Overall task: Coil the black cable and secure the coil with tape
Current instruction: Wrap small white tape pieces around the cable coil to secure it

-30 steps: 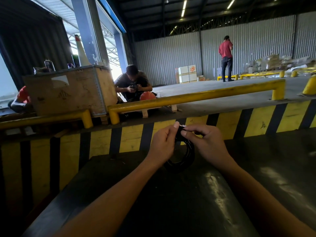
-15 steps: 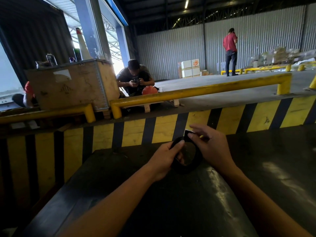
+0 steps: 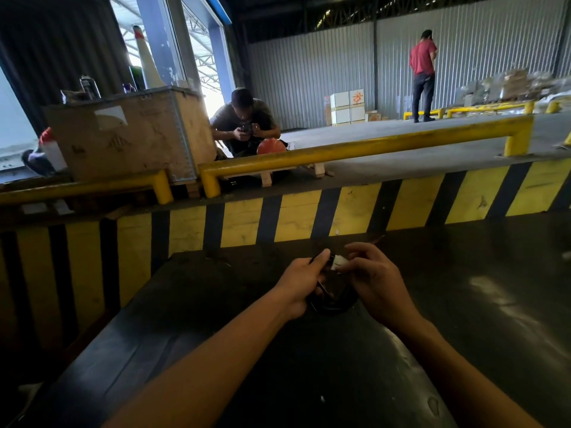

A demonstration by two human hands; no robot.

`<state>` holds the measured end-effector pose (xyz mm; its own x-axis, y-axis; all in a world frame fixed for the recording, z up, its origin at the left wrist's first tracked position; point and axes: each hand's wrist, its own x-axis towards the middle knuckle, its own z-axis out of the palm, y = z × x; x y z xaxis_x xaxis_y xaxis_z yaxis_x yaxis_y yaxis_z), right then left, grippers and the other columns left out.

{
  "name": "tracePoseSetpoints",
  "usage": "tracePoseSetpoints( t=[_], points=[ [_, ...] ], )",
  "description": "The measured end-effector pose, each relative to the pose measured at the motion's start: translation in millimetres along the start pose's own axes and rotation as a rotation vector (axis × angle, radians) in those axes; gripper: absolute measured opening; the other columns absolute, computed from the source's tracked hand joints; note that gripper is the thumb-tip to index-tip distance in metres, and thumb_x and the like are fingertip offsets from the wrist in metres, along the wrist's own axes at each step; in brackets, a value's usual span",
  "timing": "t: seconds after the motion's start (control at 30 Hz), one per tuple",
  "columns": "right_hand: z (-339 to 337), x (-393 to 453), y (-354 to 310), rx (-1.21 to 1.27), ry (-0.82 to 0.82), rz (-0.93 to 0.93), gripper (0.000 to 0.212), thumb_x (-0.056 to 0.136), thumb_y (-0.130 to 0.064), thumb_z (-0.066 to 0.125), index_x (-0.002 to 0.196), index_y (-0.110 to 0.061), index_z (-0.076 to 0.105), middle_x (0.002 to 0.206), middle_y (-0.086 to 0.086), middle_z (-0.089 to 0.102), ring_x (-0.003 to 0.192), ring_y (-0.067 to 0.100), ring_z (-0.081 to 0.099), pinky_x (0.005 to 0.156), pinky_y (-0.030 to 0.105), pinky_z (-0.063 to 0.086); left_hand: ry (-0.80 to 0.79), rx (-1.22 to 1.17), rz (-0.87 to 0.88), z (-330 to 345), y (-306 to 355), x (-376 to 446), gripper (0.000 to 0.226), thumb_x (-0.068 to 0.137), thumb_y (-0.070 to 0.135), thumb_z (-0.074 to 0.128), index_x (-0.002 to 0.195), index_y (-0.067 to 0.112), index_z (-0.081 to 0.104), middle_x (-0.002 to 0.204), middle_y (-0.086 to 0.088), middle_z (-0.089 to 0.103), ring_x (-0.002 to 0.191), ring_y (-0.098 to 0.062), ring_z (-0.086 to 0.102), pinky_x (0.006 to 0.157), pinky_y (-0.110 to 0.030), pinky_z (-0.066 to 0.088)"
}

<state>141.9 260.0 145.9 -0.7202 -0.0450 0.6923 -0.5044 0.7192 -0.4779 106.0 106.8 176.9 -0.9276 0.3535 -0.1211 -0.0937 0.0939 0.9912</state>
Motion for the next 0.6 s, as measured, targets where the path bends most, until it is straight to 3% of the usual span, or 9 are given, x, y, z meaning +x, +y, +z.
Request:
tracePoseSetpoints(
  t=[0.07, 0.13, 0.2, 0.27, 0.37, 0.43, 0.5, 0.6],
  points=[
    [1, -7, 8, 0.097, -0.042, 0.076, 0.018, 0.081, -0.013, 0.065, 0.097, -0.020, 0.067, 0.129, -0.001, 0.047, 0.112, 0.007, 0.047, 0.084, 0.014, 0.041, -0.013, -0.044, -0.046, -4, -5, 2, 0.025, 0.092, 0.033, 0.056, 0.099, 0.013, 0.069, 0.091, -0.006, 0.072, 0.091, -0.022, 0.065, 0.090, -0.041, 0.048],
    [0, -20, 14, 0.233, -0.068, 0.165, 0.022, 0.084, -0.019, 0.061, 0.102, -0.031, 0.063, 0.125, -0.009, 0.046, 0.104, -0.002, 0.051, 0.077, 0.013, 0.044, -0.035, -0.066, -0.058, -12, -13, 3, 0.025, 0.090, 0.022, 0.059, 0.113, 0.010, 0.064, 0.109, -0.013, 0.068, 0.102, -0.027, 0.062, 0.088, -0.039, 0.050],
    [3, -38, 22, 0.342, -0.052, 0.289, 0.026, 0.085, -0.025, 0.059, 0.108, -0.037, 0.056, 0.116, -0.010, 0.053, 0.096, -0.006, 0.055, 0.069, 0.013, 0.046, -0.013, -0.021, -0.075, -20, -24, 2, 0.028, 0.089, 0.012, 0.059, 0.117, 0.009, 0.061, 0.112, -0.012, 0.065, 0.100, -0.025, 0.061, 0.077, -0.033, 0.052],
    [12, -60, 34, 0.376, -0.105, 0.450, 0.028, 0.086, -0.027, 0.060, 0.112, -0.033, 0.054, 0.109, -0.005, 0.060, 0.093, 0.001, 0.059, 0.072, 0.019, 0.051, 0.034, 0.137, -0.095, -28, -42, 0, 0.027, 0.087, 0.006, 0.060, 0.115, 0.006, 0.061, 0.102, -0.011, 0.065, 0.087, -0.019, 0.062, 0.070, -0.029, 0.051],
    [34, -98, 54, 0.237, -0.452, 0.633, 0.025, 0.086, -0.023, 0.061, 0.110, -0.023, 0.056, 0.107, 0.002, 0.063, 0.095, 0.012, 0.061, 0.085, 0.032, 0.053, 0.045, 0.651, -0.084, -45, -77, -5, 0.028, 0.086, 0.008, 0.061, 0.115, 0.009, 0.058, 0.102, -0.009, 0.063, 0.088, -0.017, 0.062, 0.068, -0.026, 0.051],
    [51, -124, 63, 0.134, -0.720, 0.665, 0.028, 0.084, -0.022, 0.064, 0.111, -0.017, 0.057, 0.111, 0.007, 0.063, 0.099, 0.016, 0.061, 0.091, 0.033, 0.050, 0.000, 0.897, -0.092, -53, -103, -11, 0.036, 0.086, 0.010, 0.062, 0.121, 0.014, 0.054, 0.110, -0.007, 0.060, 0.088, -0.014, 0.060, 0.060, -0.018, 0.047],
    [68, -152, 68, 0.048, -0.935, 0.673, 0.035, 0.083, -0.025, 0.065, 0.116, -0.017, 0.055, 0.117, 0.007, 0.061, 0.101, 0.015, 0.058, 0.091, 0.028, 0.048, -0.029, 0.964, -0.131, -59, -129, -18, 0.039, 0.086, 0.010, 0.063, 0.123, 0.015, 0.052, 0.111, -0.006, 0.059, 0.082, -0.009, 0.057, 0.055, -0.016, 0.044],
    [88, -190, 72, -0.034, -1.156, 0.701, 0.042, 0.080, -0.031, 0.066, 0.119, -0.020, 0.053, 0.121, 0.005, 0.059, 0.106, 0.017, 0.056, 0.091, 0.030, 0.047, -0.092, 1.001, -0.196, -64, -164, -29, 0.042, 0.086, 0.009, 0.062, 0.125, 0.014, 0.050, 0.115, -0.010, 0.060, 0.088, -0.012, 0.057, 0.059, -0.017, 0.044]
  ],
)
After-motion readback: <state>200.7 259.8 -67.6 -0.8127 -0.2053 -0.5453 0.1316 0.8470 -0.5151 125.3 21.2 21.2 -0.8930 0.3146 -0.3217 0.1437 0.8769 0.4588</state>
